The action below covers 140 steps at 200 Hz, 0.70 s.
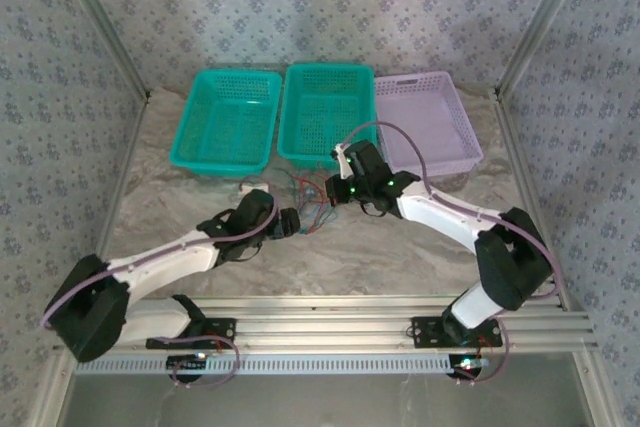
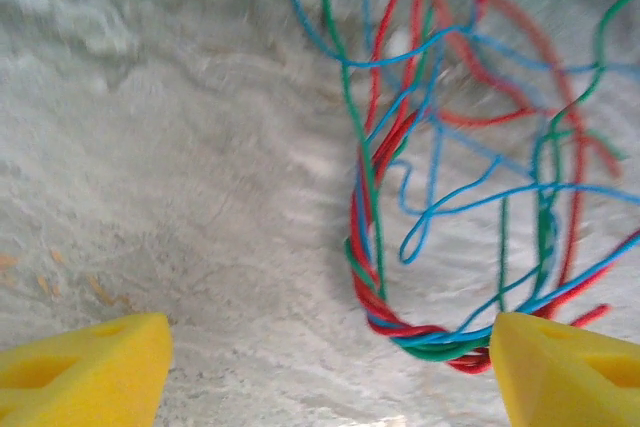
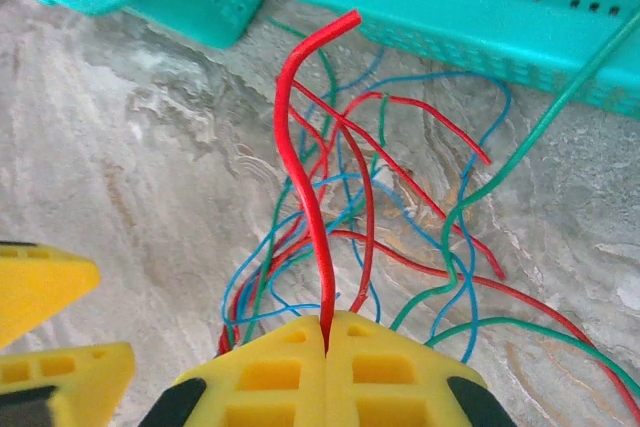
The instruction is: Untangle the cables
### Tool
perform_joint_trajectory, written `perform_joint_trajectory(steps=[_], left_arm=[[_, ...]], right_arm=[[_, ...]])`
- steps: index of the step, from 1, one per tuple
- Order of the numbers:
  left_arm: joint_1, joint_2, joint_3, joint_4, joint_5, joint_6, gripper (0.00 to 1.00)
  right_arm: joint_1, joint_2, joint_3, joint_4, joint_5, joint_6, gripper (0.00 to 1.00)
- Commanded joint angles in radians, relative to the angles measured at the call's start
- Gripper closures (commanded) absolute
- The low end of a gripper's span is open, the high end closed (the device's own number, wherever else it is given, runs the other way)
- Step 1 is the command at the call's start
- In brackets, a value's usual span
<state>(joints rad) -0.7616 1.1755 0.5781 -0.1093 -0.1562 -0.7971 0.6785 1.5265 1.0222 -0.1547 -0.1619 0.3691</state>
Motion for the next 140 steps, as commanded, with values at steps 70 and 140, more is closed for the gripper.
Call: perform_joint_trajectory(steps=[70, 140], left_arm=[[-0.003, -0.14, -0.063, 0.037, 0.04, -0.067, 0.11], [-0.003, -0.148, -0.123, 0.159, 0.124, -0.182, 0.17]], right_arm=[[0.003, -0.214, -0.067, 0.089, -0.183, -0.015, 1.0], [-0.066, -0.241, -0.11, 0.194, -0.279, 0.075, 1.0]])
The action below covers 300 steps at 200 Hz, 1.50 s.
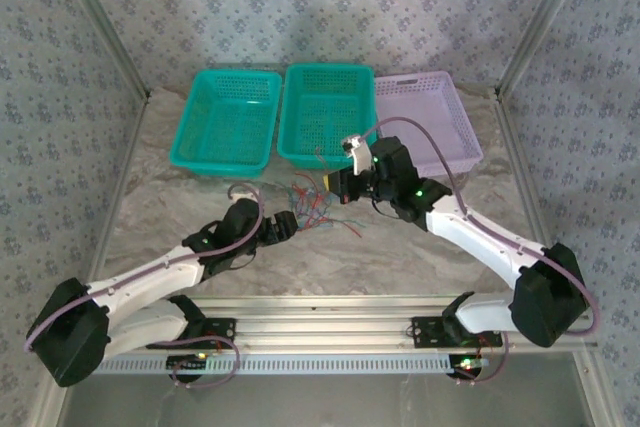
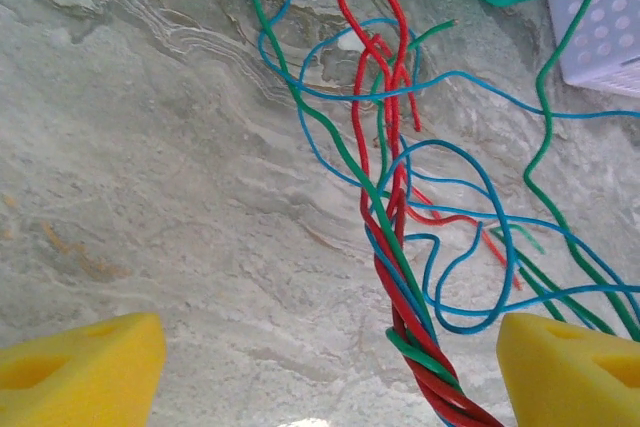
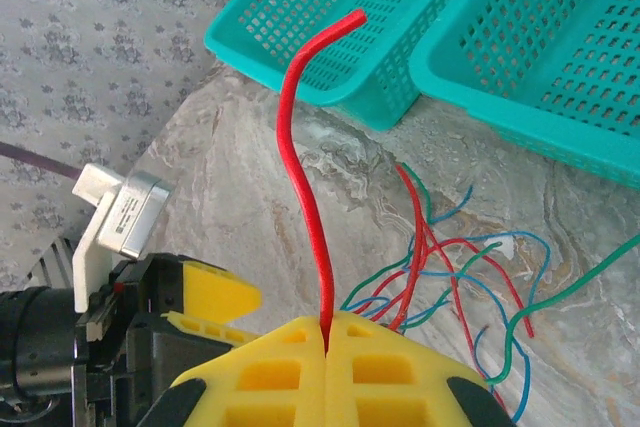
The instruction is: Untangle the cables
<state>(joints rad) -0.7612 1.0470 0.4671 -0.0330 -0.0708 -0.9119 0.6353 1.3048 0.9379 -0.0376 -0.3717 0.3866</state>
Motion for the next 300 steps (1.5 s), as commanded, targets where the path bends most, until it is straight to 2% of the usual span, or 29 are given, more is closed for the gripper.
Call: perform_joint_trajectory(steps=[1, 83, 114, 198, 215, 226, 242, 263, 278, 300], left_arm=[[-0.003, -0.02, -0.014, 0.086, 0.038, -0.07, 0.17], [-0.004, -0.051, -0.073, 0.28, 0.07, -0.28, 0.33], [-0.003, -0.045, -0.071, 0.332, 0.078, -0.345, 0.39], [-0.006, -0.002, -0.084, 0.426, 0.115, -0.441, 0.65], [-0.006, -0.011, -0.086, 0.409, 0.115, -0.435, 0.65], [-0.006, -0.02, -0.091, 0.39, 0.111, -0.433, 0.62], [-0.006, -0.032, -0.102, 0.372, 0.102, -0.442, 0.44], [-0.005, -0.046, -0.115, 0.357, 0.094, -0.453, 0.28], [-0.006, -0.054, -0.117, 0.349, 0.091, -0.454, 0.25], [-0.006, -0.066, -0.117, 0.346, 0.085, -0.451, 0.27]], right_arm=[[-0.023, -0.02, -0.027, 0.079, -0.071, 0.059, 1.0], [-0.084, -0.053, -0.109, 0.306, -0.227, 0.197, 1.0], [-0.094, -0.053, -0.134, 0.361, -0.242, 0.227, 1.0], [-0.097, -0.064, -0.154, 0.404, -0.237, 0.235, 1.0], [-0.105, -0.074, -0.162, 0.419, -0.233, 0.235, 1.0], [-0.109, -0.081, -0.163, 0.424, -0.234, 0.235, 1.0], [-0.115, -0.085, -0.161, 0.424, -0.236, 0.235, 1.0], [-0.122, -0.085, -0.153, 0.421, -0.238, 0.235, 1.0], [-0.127, -0.081, -0.147, 0.42, -0.243, 0.235, 1.0], [-0.134, -0.071, -0.145, 0.429, -0.263, 0.235, 1.0]])
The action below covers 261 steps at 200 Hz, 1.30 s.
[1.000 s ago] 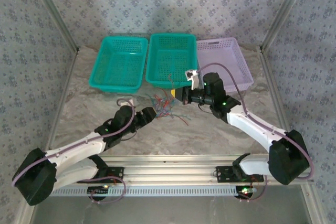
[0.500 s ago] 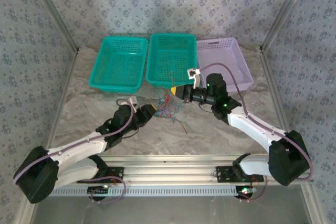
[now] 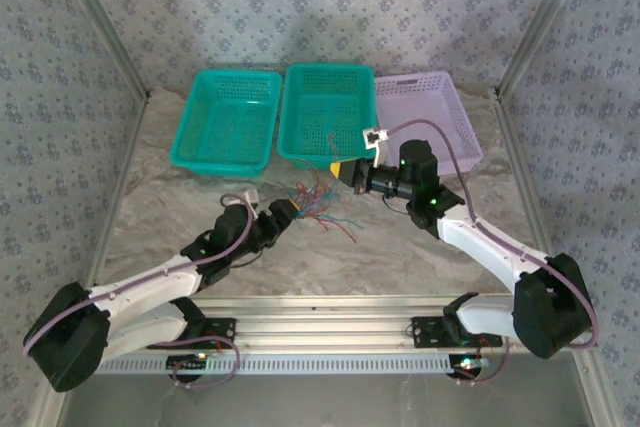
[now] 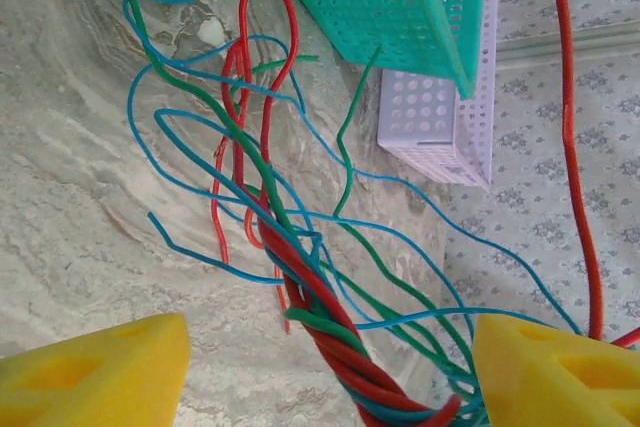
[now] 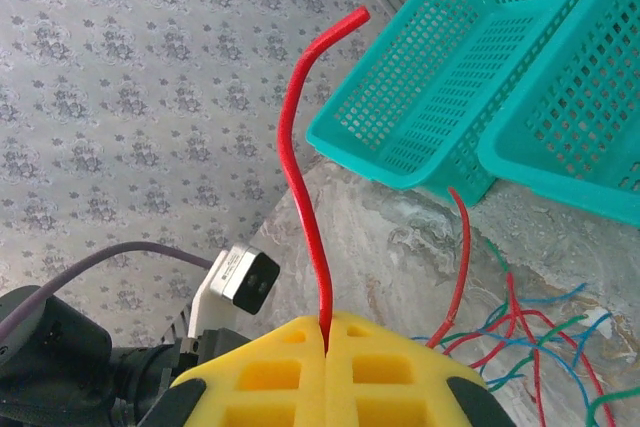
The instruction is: Untangle the cables
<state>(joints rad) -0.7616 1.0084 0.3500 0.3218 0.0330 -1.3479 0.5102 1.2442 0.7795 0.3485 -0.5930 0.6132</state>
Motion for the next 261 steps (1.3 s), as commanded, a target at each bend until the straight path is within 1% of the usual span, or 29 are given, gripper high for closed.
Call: perform_joint_trajectory(steps=[1, 37, 65, 86, 114, 149, 175, 194, 219, 222, 234, 248, 261], left_arm=[[-0.005, -0.028, 0.0, -0.009, -0.019, -0.014, 0.27], [-0.004, -0.02, 0.003, 0.004, -0.028, -0.03, 0.32], [-0.004, 0.021, 0.009, 0.067, -0.007, -0.057, 0.4], [-0.005, 0.048, 0.016, 0.106, 0.011, -0.078, 0.46], [-0.005, 0.054, 0.022, 0.117, 0.02, -0.089, 0.53], [-0.005, 0.029, 0.014, 0.107, 0.008, -0.096, 0.63], [-0.005, 0.004, 0.006, 0.086, -0.01, -0.093, 0.76], [-0.005, -0.015, -0.001, 0.068, -0.024, -0.09, 0.81], [-0.003, -0.047, -0.013, 0.035, -0.044, -0.088, 0.92], [-0.004, -0.051, -0.015, 0.031, -0.048, -0.088, 0.94], [-0.004, -0.069, -0.019, 0.008, -0.058, -0.087, 1.0], [-0.004, -0.098, -0.023, -0.028, -0.071, -0.082, 1.0], [-0.002, -0.133, -0.026, -0.073, -0.088, -0.075, 1.0]], right_arm=[[-0.009, -0.009, 0.013, 0.044, -0.043, 0.008, 1.0], [0.003, 0.008, -0.008, 0.113, -0.085, 0.05, 1.0], [0.019, 0.025, -0.025, 0.181, -0.108, 0.07, 1.0], [0.029, 0.039, -0.022, 0.191, -0.115, 0.069, 1.0], [0.04, 0.053, -0.019, 0.196, -0.126, 0.064, 1.0], [0.042, 0.058, -0.028, 0.178, -0.123, 0.042, 1.0], [0.04, 0.06, -0.031, 0.169, -0.122, 0.031, 1.0], [0.033, 0.054, -0.034, 0.152, -0.119, 0.024, 1.0], [0.017, 0.034, -0.036, 0.117, -0.113, 0.025, 1.0], [0.015, 0.032, -0.037, 0.11, -0.112, -0.007, 1.0], [0.005, 0.014, -0.036, 0.073, -0.104, -0.028, 1.0], [-0.018, -0.02, -0.044, 0.026, -0.087, -0.046, 1.0], [-0.043, -0.062, -0.056, -0.031, -0.046, -0.064, 1.0]])
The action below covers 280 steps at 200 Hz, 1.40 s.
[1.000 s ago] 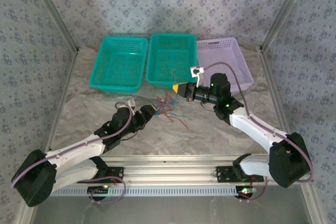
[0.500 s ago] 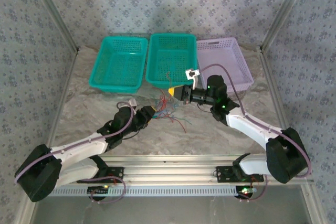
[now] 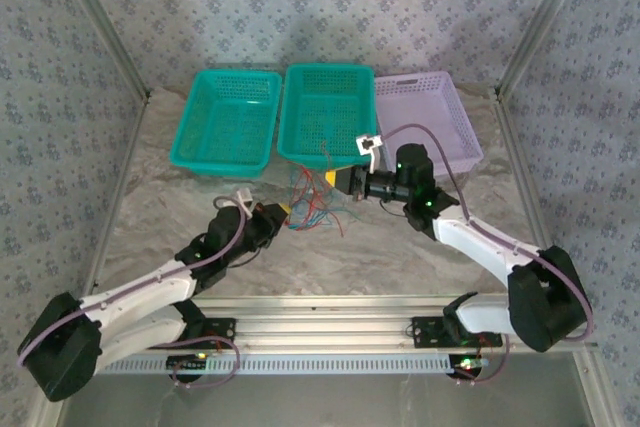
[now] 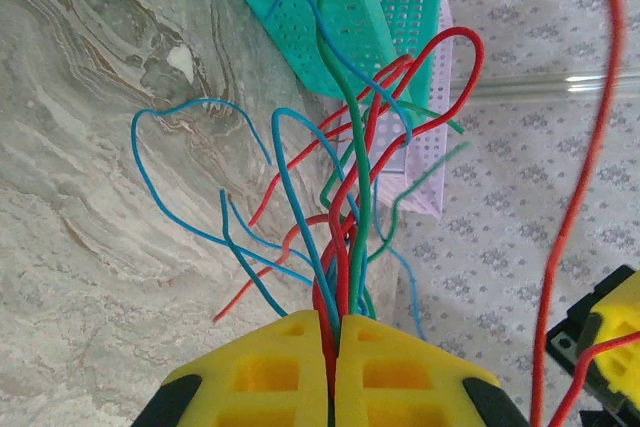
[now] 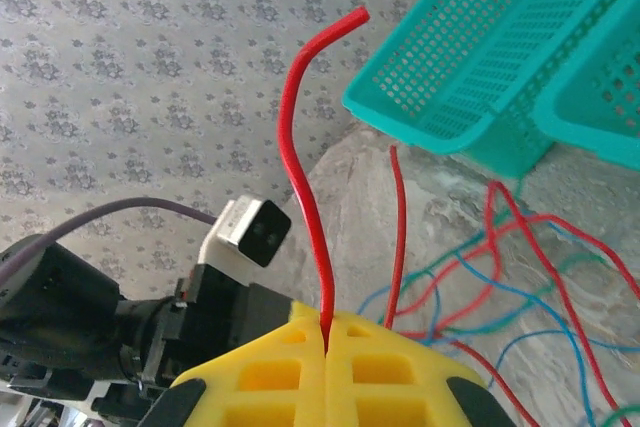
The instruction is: Untangle the cables
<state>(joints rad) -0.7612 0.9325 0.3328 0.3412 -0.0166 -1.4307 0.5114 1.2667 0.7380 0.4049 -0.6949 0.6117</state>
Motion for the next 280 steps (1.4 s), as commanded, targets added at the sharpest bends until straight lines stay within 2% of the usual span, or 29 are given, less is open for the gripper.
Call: perform_joint_trajectory(steps=[1, 24, 72, 110, 135, 158, 177, 199, 224, 254, 280], left_arm=[[-0.001, -0.06, -0.01, -0.096, -0.04, 0.009, 1.0], [0.009, -0.146, -0.02, -0.189, -0.073, 0.024, 1.0], [0.057, -0.346, -0.043, -0.37, -0.103, 0.059, 1.0], [0.065, -0.404, -0.055, -0.426, -0.115, 0.072, 1.0], [0.065, -0.4, -0.05, -0.428, -0.111, 0.086, 1.0], [0.066, -0.385, -0.028, -0.446, -0.111, 0.106, 1.0], [0.063, -0.354, -0.019, -0.409, -0.107, 0.12, 1.0], [0.043, -0.305, 0.002, -0.33, -0.109, 0.166, 1.0], [-0.007, -0.247, 0.038, -0.265, -0.115, 0.279, 1.0], [-0.078, -0.191, 0.073, -0.213, -0.083, 0.42, 1.0], [-0.126, -0.196, 0.073, -0.199, -0.082, 0.485, 1.0]], right_arm=[[-0.047, -0.088, -0.015, -0.093, 0.06, -0.065, 1.0], [-0.089, -0.157, -0.029, -0.225, 0.153, -0.104, 1.0], [-0.171, -0.303, -0.098, -0.35, 0.235, -0.108, 1.0], [-0.226, -0.382, -0.106, -0.43, 0.275, -0.117, 1.0], [-0.25, -0.388, -0.103, -0.427, 0.247, -0.101, 1.0], [-0.202, -0.371, -0.096, -0.351, 0.107, -0.101, 1.0], [-0.101, -0.324, -0.037, -0.343, 0.024, -0.125, 0.8], [0.037, -0.268, 0.03, -0.383, 0.06, -0.157, 0.66], [0.109, -0.172, 0.069, -0.343, 0.089, -0.099, 0.52], [0.11, -0.045, 0.133, -0.354, 0.106, -0.074, 0.44], [0.107, 0.031, 0.164, -0.346, 0.114, -0.093, 0.39]])
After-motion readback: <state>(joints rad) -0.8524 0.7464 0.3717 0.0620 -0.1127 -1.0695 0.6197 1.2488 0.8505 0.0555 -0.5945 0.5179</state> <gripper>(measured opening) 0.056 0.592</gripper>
